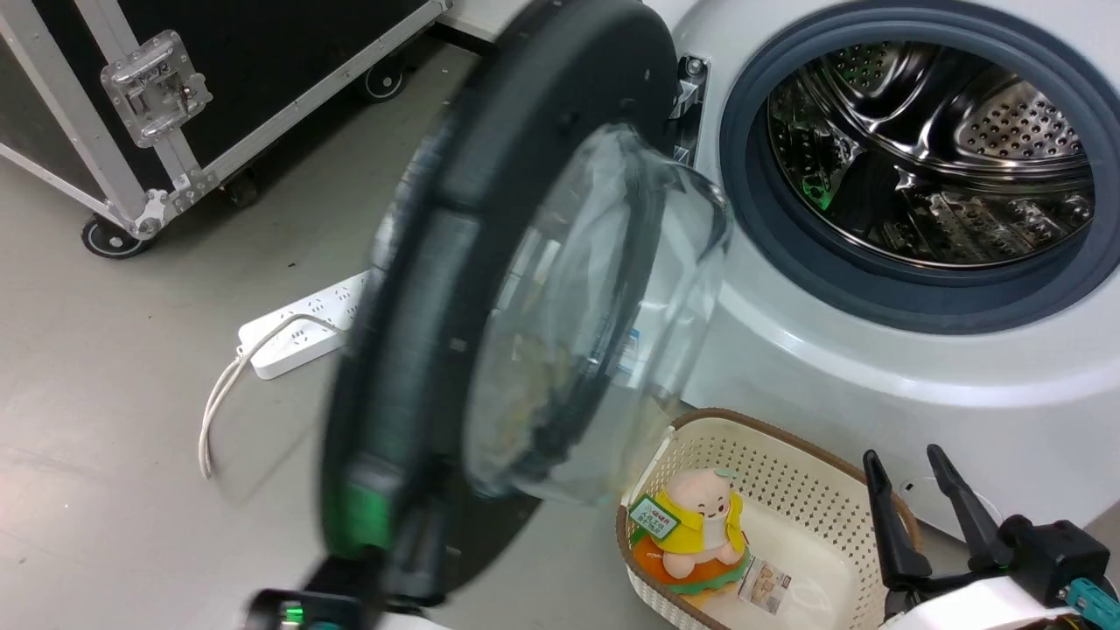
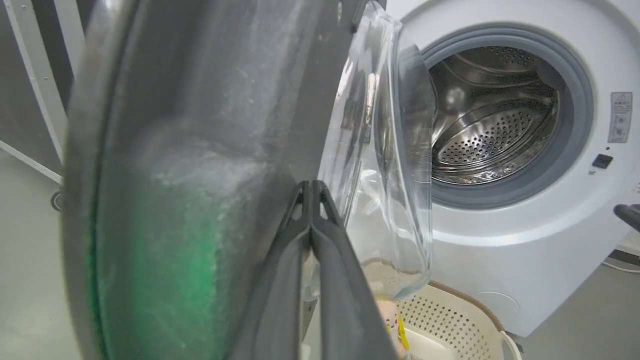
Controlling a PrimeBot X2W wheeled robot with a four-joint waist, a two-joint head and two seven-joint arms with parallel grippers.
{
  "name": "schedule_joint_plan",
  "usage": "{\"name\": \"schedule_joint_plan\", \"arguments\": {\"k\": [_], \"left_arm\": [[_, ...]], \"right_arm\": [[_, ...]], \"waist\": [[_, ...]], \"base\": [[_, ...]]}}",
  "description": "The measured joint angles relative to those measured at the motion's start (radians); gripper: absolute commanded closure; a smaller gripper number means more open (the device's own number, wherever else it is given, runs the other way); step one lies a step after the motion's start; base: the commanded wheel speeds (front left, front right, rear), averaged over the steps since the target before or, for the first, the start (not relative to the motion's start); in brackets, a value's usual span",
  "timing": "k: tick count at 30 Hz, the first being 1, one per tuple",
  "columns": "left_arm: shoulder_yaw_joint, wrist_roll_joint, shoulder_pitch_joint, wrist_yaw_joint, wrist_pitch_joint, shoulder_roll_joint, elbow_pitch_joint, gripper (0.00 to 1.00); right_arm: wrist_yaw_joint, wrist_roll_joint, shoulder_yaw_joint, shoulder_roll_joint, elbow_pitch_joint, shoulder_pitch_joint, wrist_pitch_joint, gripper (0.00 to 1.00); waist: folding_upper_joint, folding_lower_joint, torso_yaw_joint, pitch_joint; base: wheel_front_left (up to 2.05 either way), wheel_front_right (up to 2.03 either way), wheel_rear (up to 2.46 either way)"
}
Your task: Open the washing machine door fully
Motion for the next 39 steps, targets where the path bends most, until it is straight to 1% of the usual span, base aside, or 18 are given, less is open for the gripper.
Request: {"name": "schedule_joint_plan", "arguments": {"k": [4,8,11,15,18,20,24,30,31,35,39], "left_arm": [[0.093,-0.050,0.000,0.020,-0.009,0.023,0.003,1.00],[0.183,-0.100,-0.007,0.021,-0.010,0.063,0.042,1.00],[0.233,-0.135,-0.036,0.018,-0.015,0.090,0.080,1.00],[0.281,-0.184,-0.103,-0.011,-0.016,0.113,0.158,1.00],[0.318,-0.205,-0.154,-0.025,-0.030,0.135,0.223,1.00],[0.375,-0.251,-0.261,-0.052,-0.045,0.164,0.369,1.00],[0.411,-0.266,-0.335,-0.066,-0.054,0.197,0.452,1.00],[0.452,-0.291,-0.442,-0.104,-0.063,0.252,0.585,1.00],[0.461,-0.291,-0.479,-0.116,-0.071,0.264,0.635,1.00],[0.467,-0.280,-0.502,-0.131,-0.075,0.274,0.676,1.00],[0.472,-0.244,-0.503,-0.139,-0.078,0.269,0.655,1.00]], "right_arm": [[0.000,0.004,-0.014,-0.005,0.001,0.009,0.000,0.00],[0.000,0.004,-0.040,-0.010,-0.006,0.040,0.000,0.00],[0.000,-0.004,-0.063,-0.014,-0.025,0.066,0.000,0.00],[0.000,-0.011,-0.092,-0.032,-0.050,0.088,0.000,0.00],[0.000,-0.016,-0.095,-0.042,-0.067,0.090,0.000,0.00],[0.000,-0.028,-0.099,-0.060,-0.104,0.090,0.011,0.00],[0.000,-0.032,-0.100,-0.069,-0.132,0.088,0.029,0.00],[0.000,-0.040,-0.107,-0.083,-0.164,0.080,0.052,0.00],[0.000,-0.040,-0.109,-0.085,-0.166,0.077,0.054,0.00],[0.000,-0.040,-0.109,-0.085,-0.164,0.073,0.054,0.00],[0.000,-0.039,-0.104,-0.079,-0.153,0.067,0.051,0.00]], "waist": [[0.0000,-0.0001,0.002,0.003],[0.0000,-0.0002,0.000,0.010],[0.0000,-0.0002,-0.002,0.024],[0.0000,-0.0001,-0.004,0.052],[0.0000,-0.0001,-0.021,0.076],[0.0000,0.0000,-0.059,0.139],[0.0000,0.0000,-0.081,0.178],[0.0000,0.0001,-0.106,0.228],[0.0000,0.0001,-0.116,0.241],[0.0000,0.0001,-0.124,0.242],[0.0000,0.0000,-0.128,0.219]], "base": [[0.00,0.00,0.00],[0.00,0.00,0.00],[0.00,0.00,0.00],[0.00,0.00,0.00],[0.00,0.00,0.00],[0.00,0.00,0.00],[0.00,0.00,0.00],[0.00,0.00,0.00],[0.00,0.00,0.00],[0.00,0.00,0.00],[0.00,0.00,0.00]]}}
